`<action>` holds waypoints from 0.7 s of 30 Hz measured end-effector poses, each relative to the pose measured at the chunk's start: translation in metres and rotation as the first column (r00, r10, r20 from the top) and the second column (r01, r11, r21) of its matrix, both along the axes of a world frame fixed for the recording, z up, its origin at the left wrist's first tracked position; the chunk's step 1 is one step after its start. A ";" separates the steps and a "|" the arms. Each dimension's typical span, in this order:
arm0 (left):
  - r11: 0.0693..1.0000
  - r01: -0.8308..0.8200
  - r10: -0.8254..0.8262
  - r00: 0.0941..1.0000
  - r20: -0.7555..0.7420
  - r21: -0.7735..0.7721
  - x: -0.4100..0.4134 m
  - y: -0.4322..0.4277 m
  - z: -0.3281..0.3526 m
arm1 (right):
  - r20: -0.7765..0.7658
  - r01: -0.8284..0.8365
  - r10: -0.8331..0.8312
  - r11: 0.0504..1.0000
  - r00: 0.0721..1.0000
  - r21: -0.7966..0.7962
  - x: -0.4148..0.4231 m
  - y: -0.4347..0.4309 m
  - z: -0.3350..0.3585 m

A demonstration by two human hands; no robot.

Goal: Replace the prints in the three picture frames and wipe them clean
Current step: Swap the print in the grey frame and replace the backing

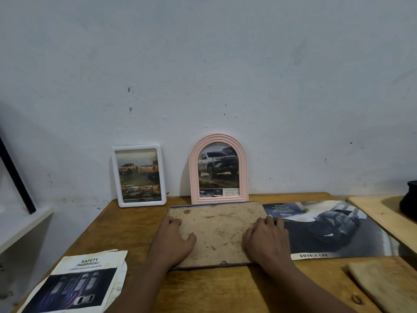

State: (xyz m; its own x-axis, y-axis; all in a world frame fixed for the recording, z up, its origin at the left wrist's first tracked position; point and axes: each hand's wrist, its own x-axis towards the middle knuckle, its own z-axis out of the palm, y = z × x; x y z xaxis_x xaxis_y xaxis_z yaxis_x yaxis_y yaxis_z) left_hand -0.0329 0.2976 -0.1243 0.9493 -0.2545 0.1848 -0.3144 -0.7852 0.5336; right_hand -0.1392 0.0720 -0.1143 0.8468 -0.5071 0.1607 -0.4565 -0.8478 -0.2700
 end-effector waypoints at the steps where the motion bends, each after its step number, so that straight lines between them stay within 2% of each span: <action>1: 1.000 0.002 -0.002 1.000 0.002 -0.001 0.000 0.000 -0.001 | 0.002 -0.004 0.004 1.000 1.000 -0.002 0.000 0.000 -0.001; 6: 0.999 -0.016 0.016 1.000 -0.003 -0.030 0.006 0.002 -0.004 | -0.003 -0.025 0.025 0.998 1.000 -0.051 0.002 -0.002 0.000; 8: 0.999 -0.044 0.044 0.999 0.000 -0.031 0.008 -0.001 -0.005 | -0.021 -0.084 0.082 0.992 0.996 -0.092 0.002 -0.006 -0.001; 11: 0.994 -0.102 0.103 0.994 0.022 -0.047 0.009 -0.005 -0.007 | -0.025 -0.170 0.169 0.984 0.985 -0.059 0.001 -0.010 -0.007; 15: 0.991 -0.094 0.099 0.994 0.049 -0.091 0.007 -0.001 -0.011 | 0.046 -0.102 0.104 0.994 0.993 -0.045 0.003 -0.006 -0.007; 19: 0.990 -0.039 0.047 0.997 0.056 -0.133 0.006 0.004 -0.012 | 0.035 -0.043 0.045 0.996 0.998 -0.077 0.011 -0.001 -0.004; 21: 0.995 -0.014 0.021 0.997 0.069 -0.102 0.005 0.003 -0.013 | -0.002 -0.023 0.023 0.998 1.000 -0.059 0.015 -0.001 0.000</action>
